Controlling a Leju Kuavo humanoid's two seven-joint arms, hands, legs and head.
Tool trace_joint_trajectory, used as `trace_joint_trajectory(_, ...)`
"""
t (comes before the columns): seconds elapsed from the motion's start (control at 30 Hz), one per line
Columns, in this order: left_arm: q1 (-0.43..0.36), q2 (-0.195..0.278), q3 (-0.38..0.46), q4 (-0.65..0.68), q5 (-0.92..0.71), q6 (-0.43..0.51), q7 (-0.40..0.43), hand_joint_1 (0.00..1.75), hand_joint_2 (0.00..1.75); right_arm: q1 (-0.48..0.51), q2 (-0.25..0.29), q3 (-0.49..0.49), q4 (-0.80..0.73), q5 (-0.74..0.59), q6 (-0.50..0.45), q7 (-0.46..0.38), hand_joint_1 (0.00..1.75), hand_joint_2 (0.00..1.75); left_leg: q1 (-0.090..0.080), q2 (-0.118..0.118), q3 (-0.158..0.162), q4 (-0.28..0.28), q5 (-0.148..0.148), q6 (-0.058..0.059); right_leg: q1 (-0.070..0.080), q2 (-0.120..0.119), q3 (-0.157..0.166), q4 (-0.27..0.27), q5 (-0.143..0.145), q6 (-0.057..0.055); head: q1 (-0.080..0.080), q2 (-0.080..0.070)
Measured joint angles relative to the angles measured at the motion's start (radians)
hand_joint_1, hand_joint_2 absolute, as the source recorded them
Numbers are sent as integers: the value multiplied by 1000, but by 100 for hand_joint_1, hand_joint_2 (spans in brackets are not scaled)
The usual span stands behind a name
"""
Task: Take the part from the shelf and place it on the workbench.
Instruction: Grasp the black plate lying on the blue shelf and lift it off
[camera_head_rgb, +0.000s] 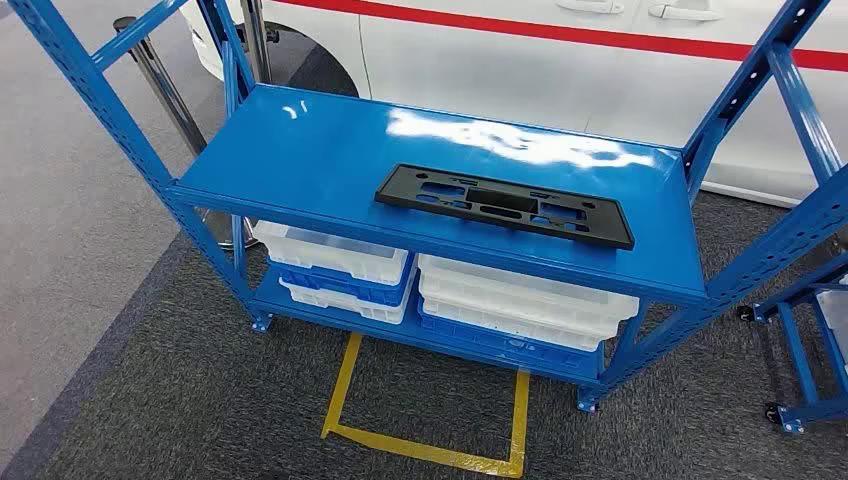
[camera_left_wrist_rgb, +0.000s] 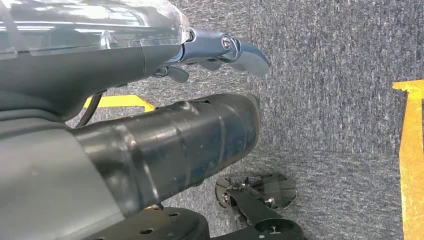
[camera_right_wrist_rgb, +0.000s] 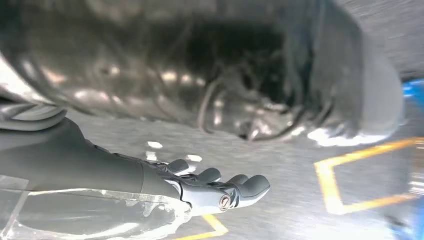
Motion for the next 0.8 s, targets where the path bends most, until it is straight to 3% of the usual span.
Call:
trace_joint_trajectory(0.23,-2,-4,0,0,-7,0,-1,0,0,18,5,180,-121,5,-12,-68,0,0,0,0,0,0,0,0,0,0,0,0,0,0,0,0)
trace_joint_trajectory(0.8,-21,-14,-6,1,-44,0,13,0,0,-16,0,819,-271,87,-33,-160,0,0,0,0,1,0,0,0,0,0,0,1,0,0,0,0)
